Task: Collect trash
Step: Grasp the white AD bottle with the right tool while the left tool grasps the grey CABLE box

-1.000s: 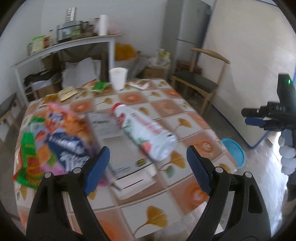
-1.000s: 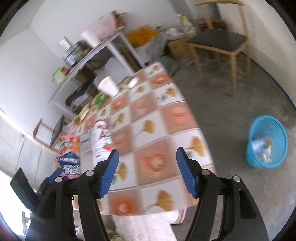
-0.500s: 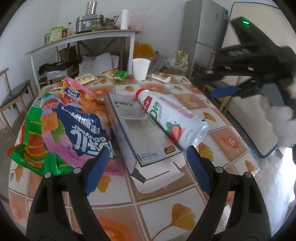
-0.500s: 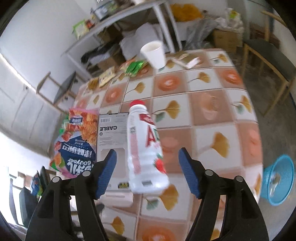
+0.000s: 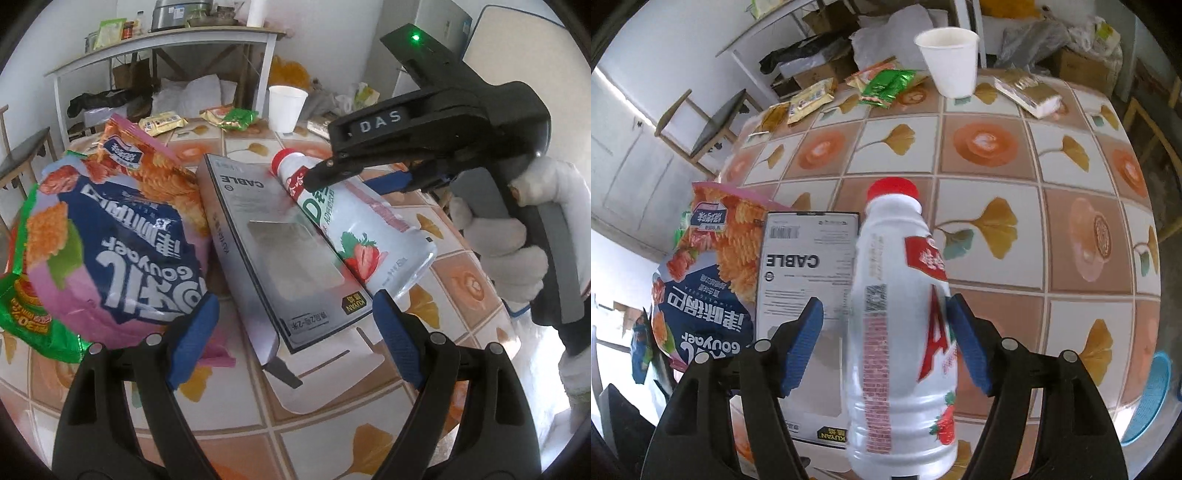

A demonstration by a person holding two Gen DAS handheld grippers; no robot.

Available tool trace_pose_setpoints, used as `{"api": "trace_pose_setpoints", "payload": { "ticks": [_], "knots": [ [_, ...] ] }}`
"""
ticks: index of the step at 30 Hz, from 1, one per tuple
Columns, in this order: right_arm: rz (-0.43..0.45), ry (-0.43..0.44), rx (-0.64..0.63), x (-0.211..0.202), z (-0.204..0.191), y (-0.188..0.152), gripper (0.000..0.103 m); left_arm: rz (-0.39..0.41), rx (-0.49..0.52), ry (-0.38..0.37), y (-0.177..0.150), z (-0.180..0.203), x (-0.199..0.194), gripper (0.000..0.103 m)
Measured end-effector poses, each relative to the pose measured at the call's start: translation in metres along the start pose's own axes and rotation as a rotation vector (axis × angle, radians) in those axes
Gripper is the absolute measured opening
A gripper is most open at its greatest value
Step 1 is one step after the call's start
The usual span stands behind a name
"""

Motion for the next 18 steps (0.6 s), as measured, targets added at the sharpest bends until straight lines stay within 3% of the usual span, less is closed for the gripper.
{"api": "trace_pose_setpoints", "payload": {
  "ticks": [6, 10, 18],
  "knots": [
    [-0.024, 0.008, 0.032, 0.009, 0.012, -0.006, 0.068, -0.032, 0.005, -0.007, -0.001, 0.001, 0.011, 0.081],
    [-0.044, 0.065, 0.077, 0.016, 0.016, -0.012, 0.061, -0.058, 0.003, -0.029, -0.003, 0.003, 0.018, 0.081],
    [-0.006, 0.083, 0.141, 0.004, 0.031, -0.026, 0.06, -0.08, 0.032, -0.067, -0.005, 0.013, 0.026, 0.081]
  ]
}}
Point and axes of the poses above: each gripper's, at about its wrist camera, not at the fingertips, and x roughly the way its jaws point, z to its right, y to its top, the point moved 3 cm from there along x, roughly the way its jaws point, and after that the axes turned 6 degrees about z, right-handed, at the moved point
